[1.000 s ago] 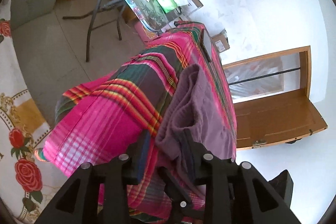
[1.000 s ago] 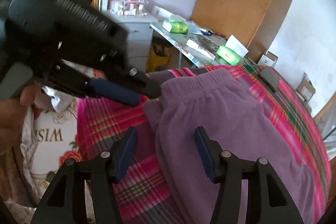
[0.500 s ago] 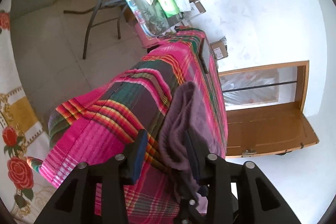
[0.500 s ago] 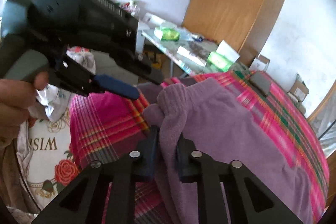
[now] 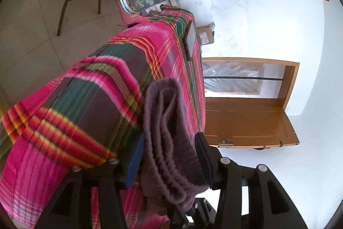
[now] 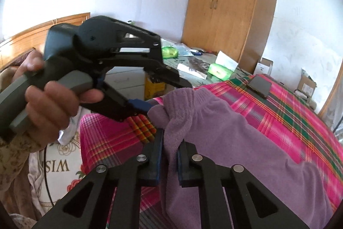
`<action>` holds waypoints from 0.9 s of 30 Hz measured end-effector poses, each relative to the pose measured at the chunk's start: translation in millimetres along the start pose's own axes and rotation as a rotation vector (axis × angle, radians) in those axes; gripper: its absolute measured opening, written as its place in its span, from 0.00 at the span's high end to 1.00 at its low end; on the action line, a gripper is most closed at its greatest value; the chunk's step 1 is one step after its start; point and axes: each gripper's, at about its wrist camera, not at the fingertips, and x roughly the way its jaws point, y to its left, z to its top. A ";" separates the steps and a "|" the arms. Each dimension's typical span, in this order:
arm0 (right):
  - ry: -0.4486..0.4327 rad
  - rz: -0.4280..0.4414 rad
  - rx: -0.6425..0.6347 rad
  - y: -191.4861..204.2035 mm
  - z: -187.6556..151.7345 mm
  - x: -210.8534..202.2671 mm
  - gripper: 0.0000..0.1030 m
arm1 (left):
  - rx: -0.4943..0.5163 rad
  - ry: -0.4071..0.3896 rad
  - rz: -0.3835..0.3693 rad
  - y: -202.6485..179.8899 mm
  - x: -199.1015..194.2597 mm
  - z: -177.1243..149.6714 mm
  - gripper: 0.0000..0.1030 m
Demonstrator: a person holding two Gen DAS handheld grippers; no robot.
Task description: Fold clothes
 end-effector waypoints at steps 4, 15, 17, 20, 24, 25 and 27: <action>-0.012 0.005 -0.001 0.0 0.4 -1.4 0.90 | -0.021 0.033 -0.006 1.2 10.4 9.3 0.51; -0.020 0.023 -0.014 2.3 -2.2 -7.3 0.90 | 0.034 0.129 0.089 -17.4 53.2 31.7 0.65; -0.011 0.021 -0.015 2.7 -2.1 -6.1 0.90 | 0.060 0.136 0.123 -20.4 57.6 35.4 0.79; 0.015 0.018 -0.010 2.9 -1.4 -1.5 0.91 | 0.092 0.138 0.136 -22.9 57.4 36.4 0.82; 0.035 0.019 -0.023 8.5 0.7 4.8 0.93 | 0.138 0.133 0.156 -24.7 48.9 36.8 0.83; 0.038 0.019 -0.040 13.9 2.7 7.3 0.93 | 0.146 0.126 0.155 -24.0 44.0 36.6 0.83; 0.045 0.018 -0.066 22.9 6.3 12.6 0.93 | 0.155 0.114 0.152 -21.3 36.7 37.4 0.84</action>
